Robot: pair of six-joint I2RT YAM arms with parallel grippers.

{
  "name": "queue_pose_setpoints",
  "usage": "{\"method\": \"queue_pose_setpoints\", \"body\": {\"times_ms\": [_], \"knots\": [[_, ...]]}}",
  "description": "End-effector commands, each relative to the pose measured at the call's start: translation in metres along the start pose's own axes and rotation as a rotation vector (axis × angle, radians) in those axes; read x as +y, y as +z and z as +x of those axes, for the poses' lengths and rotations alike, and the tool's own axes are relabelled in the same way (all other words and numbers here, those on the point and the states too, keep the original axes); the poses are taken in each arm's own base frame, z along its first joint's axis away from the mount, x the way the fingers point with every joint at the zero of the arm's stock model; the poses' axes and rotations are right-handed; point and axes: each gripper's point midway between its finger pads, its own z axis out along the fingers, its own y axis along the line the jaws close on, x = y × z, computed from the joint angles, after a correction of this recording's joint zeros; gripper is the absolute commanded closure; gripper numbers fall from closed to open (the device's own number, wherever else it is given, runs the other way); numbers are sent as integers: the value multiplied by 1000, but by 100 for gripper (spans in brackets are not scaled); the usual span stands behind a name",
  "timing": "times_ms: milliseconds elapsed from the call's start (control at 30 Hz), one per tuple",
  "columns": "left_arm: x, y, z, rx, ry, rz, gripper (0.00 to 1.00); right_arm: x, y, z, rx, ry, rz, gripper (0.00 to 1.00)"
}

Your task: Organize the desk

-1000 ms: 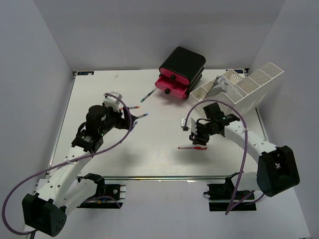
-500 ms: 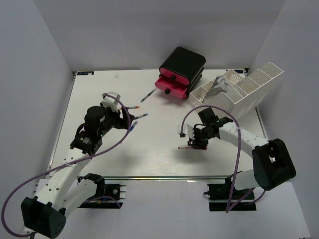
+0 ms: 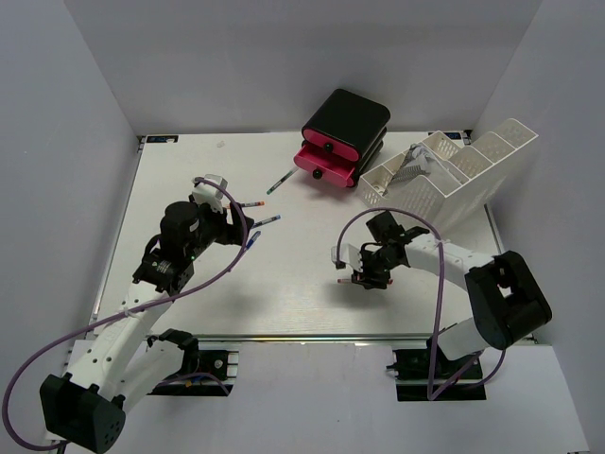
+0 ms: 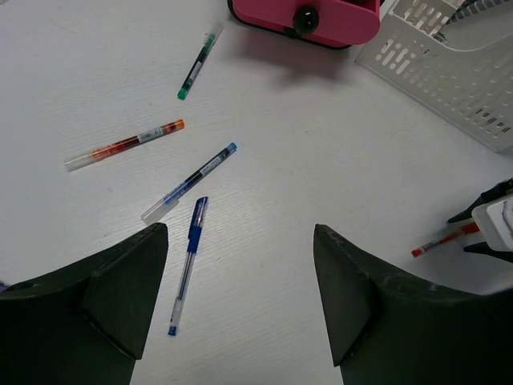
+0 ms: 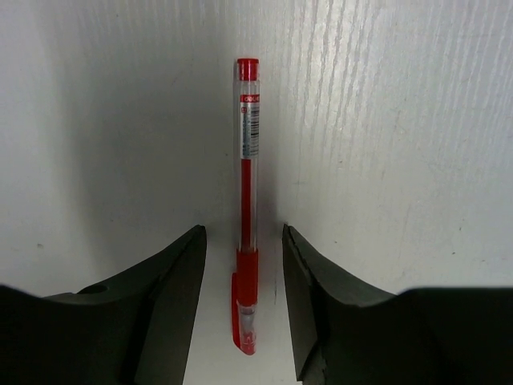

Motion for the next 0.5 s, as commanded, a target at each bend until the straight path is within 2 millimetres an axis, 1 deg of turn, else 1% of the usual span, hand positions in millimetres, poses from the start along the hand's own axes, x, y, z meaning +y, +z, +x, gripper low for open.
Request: {"method": "queue_pose_setpoints", "body": {"times_ms": [0,167,267,467], "knots": [[0,-6,-15,-38,10,-10,17,3,8,5,26,-6,1,51],[0,-6,-16,-40,10,-11,17,7,13,11,57,-18,1,53],[1,-6,-15,-40,10,-13,17,8,15,15,77,-14,2,56],[2,-7,-16,-42,12,-17,17,15,19,22,112,-1,-39,70]]}}
